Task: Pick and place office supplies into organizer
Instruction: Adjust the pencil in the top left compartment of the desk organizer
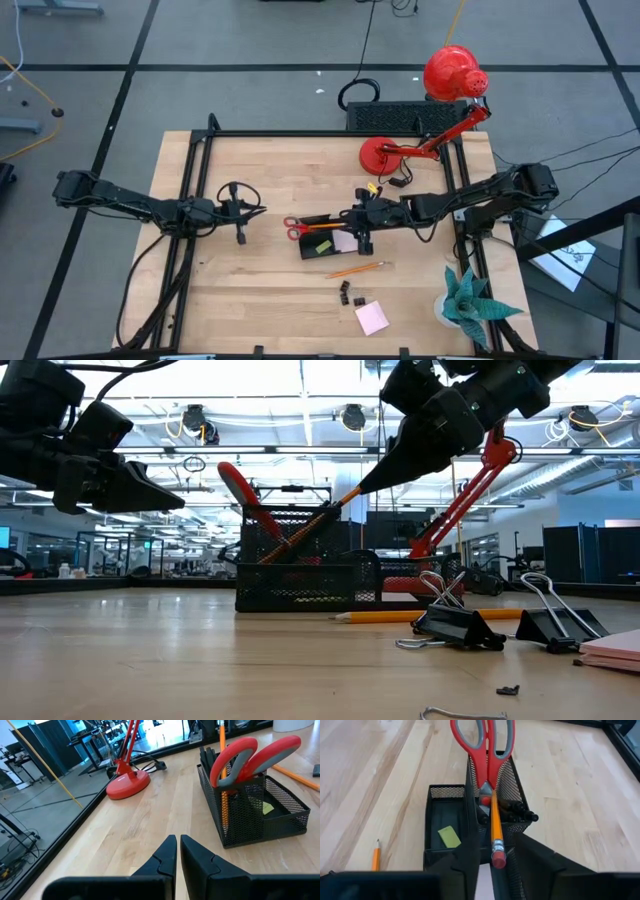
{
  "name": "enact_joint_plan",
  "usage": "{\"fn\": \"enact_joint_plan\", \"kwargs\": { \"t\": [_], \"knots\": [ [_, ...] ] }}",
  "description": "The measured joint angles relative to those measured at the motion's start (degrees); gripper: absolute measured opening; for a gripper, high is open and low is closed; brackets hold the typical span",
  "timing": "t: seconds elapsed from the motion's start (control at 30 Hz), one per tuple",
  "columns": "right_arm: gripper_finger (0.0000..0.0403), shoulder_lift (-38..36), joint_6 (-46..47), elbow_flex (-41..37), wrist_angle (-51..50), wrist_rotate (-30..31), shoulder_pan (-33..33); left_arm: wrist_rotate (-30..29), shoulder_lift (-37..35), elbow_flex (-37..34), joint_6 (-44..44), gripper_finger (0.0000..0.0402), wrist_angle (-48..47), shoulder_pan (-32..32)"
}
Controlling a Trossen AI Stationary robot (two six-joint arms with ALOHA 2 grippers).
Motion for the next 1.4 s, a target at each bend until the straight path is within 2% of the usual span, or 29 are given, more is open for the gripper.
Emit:
{"fn": "enact_joint_plan", "kwargs": {
  "t": [0.27,0.43,0.7,1.23,1.4],
  "knots": [
    [0.0046,0.0,-0.2,0.0,-0.02,-0.14,0.0,-0.01,-0.02,0.0,0.02,0.0031,0.0,0.0],
    [0.0022,-0.04,-0.09,0.0,-0.02,-0.22,0.0,-0.03,-0.02,0.0,0.02,0.0031,0.0,0.0],
    [0.0026,-0.04,1.85,2.91,-5.63,-3.91,-0.48,-0.03,-0.01,0.0,0.07,0.0031,0.0,0.0],
    [0.0023,0.0,-1.54,16.88,-27.48,-3.64,-0.51,-0.03,-0.02,0.0,0.42,0.0031,0.07,0.0],
    [0.0023,-0.02,-1.46,19.33,-31.04,-7.91,-2.01,-0.03,-0.01,0.0,0.44,0.0031,0.11,0.0]
  ]
}}
